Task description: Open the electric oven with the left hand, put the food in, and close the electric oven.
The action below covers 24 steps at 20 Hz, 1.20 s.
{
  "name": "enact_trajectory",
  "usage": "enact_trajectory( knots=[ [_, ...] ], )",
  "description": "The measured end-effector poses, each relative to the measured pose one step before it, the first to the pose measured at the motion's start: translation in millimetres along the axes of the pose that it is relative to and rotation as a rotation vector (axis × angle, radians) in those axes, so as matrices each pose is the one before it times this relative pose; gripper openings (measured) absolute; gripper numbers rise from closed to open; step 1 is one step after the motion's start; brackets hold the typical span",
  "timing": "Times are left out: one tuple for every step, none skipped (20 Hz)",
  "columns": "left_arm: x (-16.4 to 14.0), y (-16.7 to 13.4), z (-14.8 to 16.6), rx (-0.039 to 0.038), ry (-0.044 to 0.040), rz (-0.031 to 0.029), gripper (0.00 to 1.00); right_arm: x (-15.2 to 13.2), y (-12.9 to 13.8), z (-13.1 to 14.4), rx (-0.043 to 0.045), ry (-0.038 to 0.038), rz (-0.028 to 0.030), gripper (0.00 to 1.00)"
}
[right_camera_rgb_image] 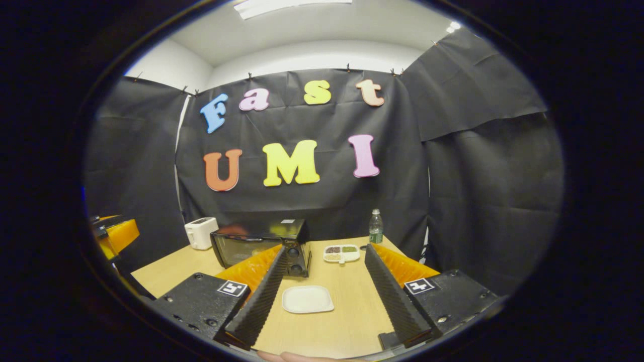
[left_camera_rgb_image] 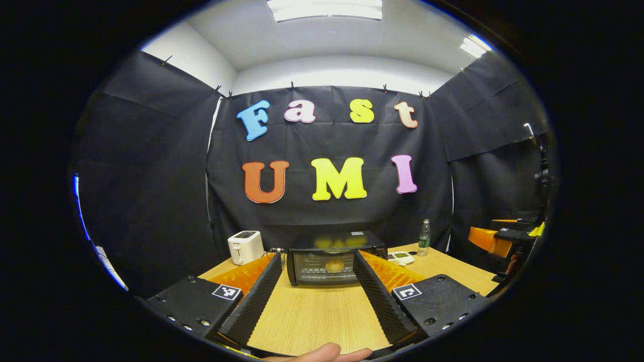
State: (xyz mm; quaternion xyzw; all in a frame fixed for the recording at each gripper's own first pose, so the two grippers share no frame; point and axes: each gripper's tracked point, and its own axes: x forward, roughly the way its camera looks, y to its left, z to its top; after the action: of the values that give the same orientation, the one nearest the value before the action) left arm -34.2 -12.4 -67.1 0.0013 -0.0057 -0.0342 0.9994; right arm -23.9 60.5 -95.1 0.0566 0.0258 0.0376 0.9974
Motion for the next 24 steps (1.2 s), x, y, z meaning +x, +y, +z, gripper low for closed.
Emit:
enact_trajectory(
  knots=[
    [0.29, -0.04, 0.63, 0.00048, 0.00028, -0.00012, 0.94, -2.27, 0.60, 3.21, 0.00348, -0.01347, 0.00492, 0.93],
    [-0.92, -0.17, -0.62, -0.00075, 0.00105, 0.00137, 0.94, -0.77, -0.71, 0.24, -0.00081, -0.01020, 0.00179, 0.93],
    [0.10, 0.56, -0.33, -0.00098, 0.00058, 0.00379, 0.94, -0.24, -0.27, 0.84, -0.00238, -0.00721, -0.00024, 0.93],
    [0.48, 1.08, -0.94, -0.00033, 0.00088, 0.00264, 0.94, -1.26, 1.26, 0.34, -0.00046, -0.00367, 0.00244, 0.93],
    [0.14, 0.43, 0.34, 0.00120, -0.00326, 0.00150, 0.94, -0.73, 1.77, 0.51, 0.00020, -0.00092, 0.00280, 0.93],
    [0.01, 0.14, 1.25, 0.00053, -0.00429, 0.00324, 0.94, -0.08, 0.40, -1.13, -0.00054, 0.00247, 0.00178, 0.93],
    [-0.70, 0.60, -0.20, -0.00222, -0.00221, 0.00196, 0.94, -0.01, 0.50, -0.15, 0.00129, 0.00197, 0.00152, 0.93],
    [-0.70, 0.09, -0.21, -0.00573, -0.00129, -0.00128, 0.94, 0.47, 0.51, -0.39, 0.00421, 0.00241, -0.00116, 0.93],
    [-1.39, -0.84, 0.32, -0.00661, -0.00027, -0.00260, 0.94, -0.11, -0.12, -0.23, 0.00232, 0.00493, -0.00234, 0.93],
    [-1.26, 0.17, -2.15, -0.00198, 0.00614, -0.00510, 0.94, -0.12, -0.23, -1.24, 0.00008, 0.00605, -0.00064, 0.93],
    [-1.38, -0.01, -1.31, 0.00283, 0.00246, -0.00265, 0.94, -1.05, 0.94, 0.07, -0.00113, 0.00266, 0.00377, 0.93],
    [0.49, 2.56, 0.21, 0.00531, -0.00049, 0.00186, 0.94, -0.30, 1.61, 1.19, 0.00058, -0.00156, 0.00178, 0.93],
    [0.06, 1.20, 0.57, 0.00602, -0.00002, 0.00242, 0.94, -1.51, -0.82, 1.93, 0.00105, -0.00415, -0.00154, 0.93],
    [-0.14, 0.31, 0.16, 0.00352, -0.00343, 0.00295, 0.94, -1.45, -0.06, 1.30, -0.00145, -0.00548, 0.00047, 0.93],
    [-0.82, -0.01, 1.09, 0.00104, -0.00368, 0.00138, 0.94, -1.32, 0.30, 1.90, -0.00209, -0.00639, 0.00090, 0.93],
    [0.42, 0.43, -0.39, -0.00083, -0.00007, 0.00032, 0.94, -0.09, 0.53, -0.35, -0.00010, -0.00318, 0.00054, 0.93],
    [-0.02, 0.65, 0.17, -0.00126, -0.00080, 0.00151, 0.94, 0.31, 0.12, 0.06, 0.00275, -0.00131, 0.00027, 0.93],
    [-0.49, 1.52, -0.09, 0.00001, -0.00017, 0.00238, 0.94, -0.27, -0.25, -0.09, 0.00379, 0.00109, -0.00007, 0.93],
    [0.05, -0.20, 0.21, 0.00211, 0.00141, 0.00177, 0.94, -0.22, -1.69, 1.59, 0.01782, -0.00643, -0.00352, 0.93],
    [-0.22, 0.45, 0.93, 0.00240, -0.00073, 0.00356, 0.94, -0.42, -0.62, 2.96, 0.02390, -0.00907, 0.00002, 0.93],
    [0.79, -0.42, 0.80, 0.00334, -0.00194, 0.00038, 0.94, -0.43, -1.09, 3.70, 0.02200, -0.00941, 0.00325, 0.93],
    [-0.52, 0.51, -0.09, 0.00274, -0.00147, 0.00120, 0.94, -0.71, -1.95, 0.12, 0.01417, -0.00240, -0.00059, 0.93],
    [-0.41, 0.15, 1.59, 0.00279, -0.00443, 0.00173, 0.94, 0.55, -3.50, 0.15, 0.00489, 0.00000, -0.00482, 0.93],
    [1.18, -0.54, 0.95, 0.00382, -0.00216, 0.00074, 0.94, 1.23, -3.81, -0.71, -0.00188, 0.00069, -0.00772, 0.93]
  ],
)
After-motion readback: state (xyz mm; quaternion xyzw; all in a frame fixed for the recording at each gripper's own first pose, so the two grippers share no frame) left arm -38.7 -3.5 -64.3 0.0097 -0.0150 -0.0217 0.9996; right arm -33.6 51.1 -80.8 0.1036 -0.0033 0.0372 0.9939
